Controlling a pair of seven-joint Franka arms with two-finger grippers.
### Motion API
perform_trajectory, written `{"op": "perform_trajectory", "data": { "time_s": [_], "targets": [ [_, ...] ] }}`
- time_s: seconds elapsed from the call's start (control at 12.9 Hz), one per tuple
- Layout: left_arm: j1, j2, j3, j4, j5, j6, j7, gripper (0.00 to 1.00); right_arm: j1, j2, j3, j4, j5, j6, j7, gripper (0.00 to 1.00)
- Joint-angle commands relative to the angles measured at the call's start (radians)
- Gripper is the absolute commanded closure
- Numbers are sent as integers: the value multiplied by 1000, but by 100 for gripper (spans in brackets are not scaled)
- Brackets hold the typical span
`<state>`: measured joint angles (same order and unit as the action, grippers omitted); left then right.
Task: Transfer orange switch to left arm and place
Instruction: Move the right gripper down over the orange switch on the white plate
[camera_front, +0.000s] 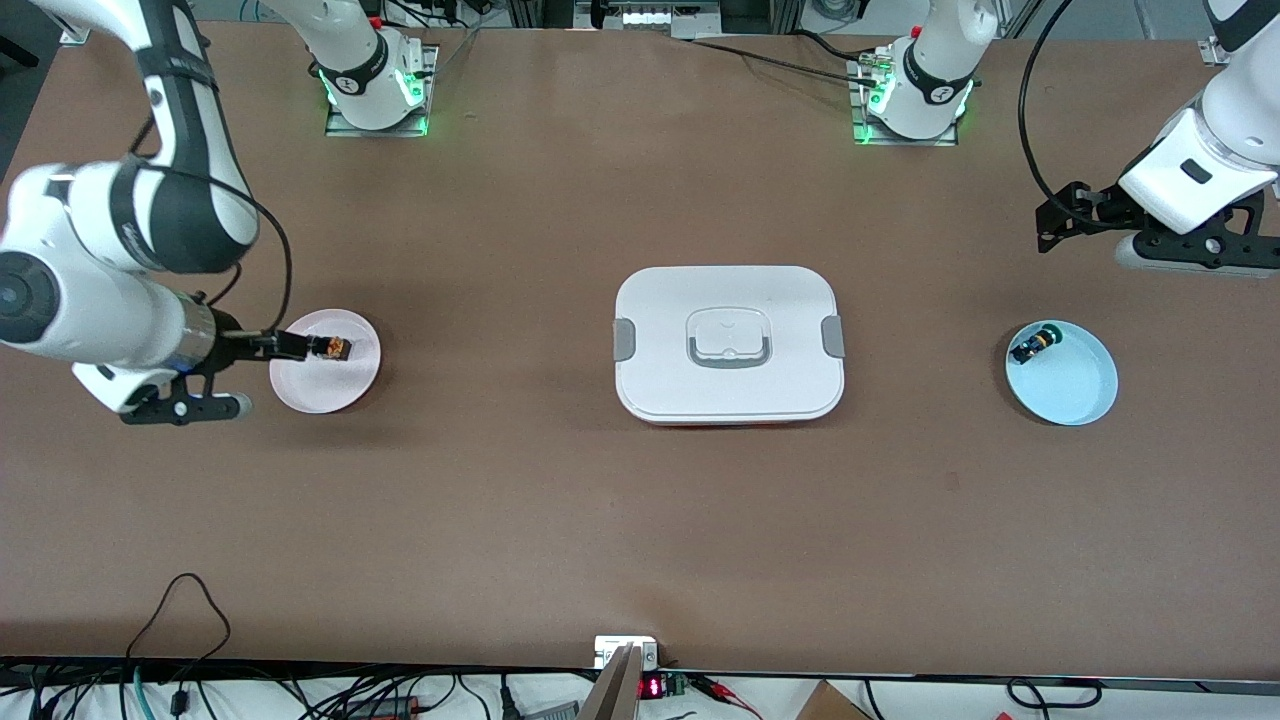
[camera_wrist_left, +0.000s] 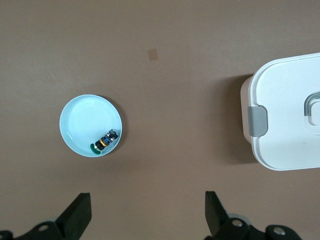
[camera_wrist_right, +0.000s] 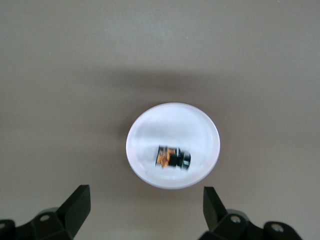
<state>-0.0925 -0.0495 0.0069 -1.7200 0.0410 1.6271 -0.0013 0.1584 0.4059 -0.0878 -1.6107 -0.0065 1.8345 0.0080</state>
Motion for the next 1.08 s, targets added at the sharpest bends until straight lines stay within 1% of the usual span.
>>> {"op": "perform_trajectory", "data": {
  "time_s": [0.0, 0.08, 0.23, 0.46, 0.62, 0.77, 1.0],
  "targets": [
    [0, -7, -1, 11, 2, -19, -9, 0, 10, 31, 0, -61, 2, 80, 26, 0],
    [0, -7, -1, 11, 2, -19, -9, 0, -6, 33, 2, -122, 0, 148, 21, 0],
    [0, -7, -1, 11, 2, -19, -9, 0, -28, 25, 2, -205, 0, 269, 7, 0],
    [0, -7, -1, 11, 2, -19, -9, 0, -26, 11, 2, -306, 0, 360, 10, 0],
    [0, -7, -1, 11, 2, -19, -9, 0, -34, 11, 2, -374, -3, 455, 9, 0],
    [0, -7, -1, 11, 2, -19, -9, 0, -31, 4, 2, -428, -3, 497, 23, 0],
    [0, -7, -1, 11, 2, -19, -9, 0, -33, 4, 0, -469, -6, 523, 26, 0]
  ]
}}
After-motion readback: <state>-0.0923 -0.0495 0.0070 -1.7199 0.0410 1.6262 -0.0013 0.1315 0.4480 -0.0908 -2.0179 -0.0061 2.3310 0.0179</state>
